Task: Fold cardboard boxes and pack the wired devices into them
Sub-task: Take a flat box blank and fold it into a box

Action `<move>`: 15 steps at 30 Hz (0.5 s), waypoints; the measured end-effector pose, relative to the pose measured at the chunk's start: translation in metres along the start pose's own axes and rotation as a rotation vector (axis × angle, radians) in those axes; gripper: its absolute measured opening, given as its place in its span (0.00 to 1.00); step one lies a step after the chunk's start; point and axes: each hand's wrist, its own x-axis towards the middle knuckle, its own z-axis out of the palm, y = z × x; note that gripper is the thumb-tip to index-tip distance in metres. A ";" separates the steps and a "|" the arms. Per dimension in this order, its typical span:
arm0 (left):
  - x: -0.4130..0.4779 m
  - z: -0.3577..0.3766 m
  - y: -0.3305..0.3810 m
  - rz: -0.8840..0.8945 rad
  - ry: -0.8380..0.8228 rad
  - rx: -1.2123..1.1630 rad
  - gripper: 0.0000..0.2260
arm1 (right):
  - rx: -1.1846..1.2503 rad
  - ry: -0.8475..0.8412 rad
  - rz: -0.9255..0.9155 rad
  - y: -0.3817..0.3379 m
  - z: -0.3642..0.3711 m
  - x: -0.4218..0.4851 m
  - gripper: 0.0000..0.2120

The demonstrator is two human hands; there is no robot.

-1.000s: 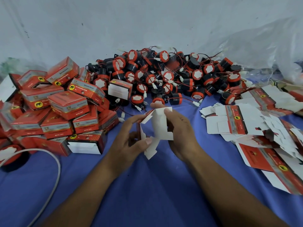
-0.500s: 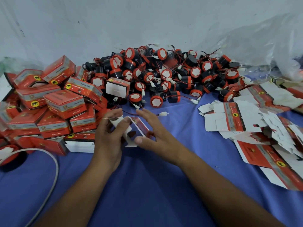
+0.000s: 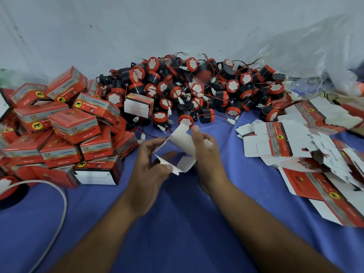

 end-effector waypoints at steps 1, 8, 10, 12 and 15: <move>0.000 0.002 0.001 -0.011 -0.009 -0.018 0.28 | 0.049 -0.007 0.014 0.000 0.000 -0.001 0.55; 0.003 0.002 -0.003 -0.143 -0.011 -0.070 0.12 | -0.024 0.059 -0.278 -0.001 -0.004 -0.008 0.30; 0.002 0.001 -0.006 -0.141 -0.067 -0.084 0.14 | -0.147 0.045 -0.422 -0.002 -0.007 -0.012 0.25; 0.003 0.002 -0.007 -0.126 -0.078 -0.051 0.22 | -0.262 -0.039 -0.584 -0.003 -0.006 -0.017 0.29; 0.002 -0.003 -0.009 -0.091 -0.013 0.113 0.19 | -0.504 -0.247 -0.792 0.002 0.001 -0.023 0.35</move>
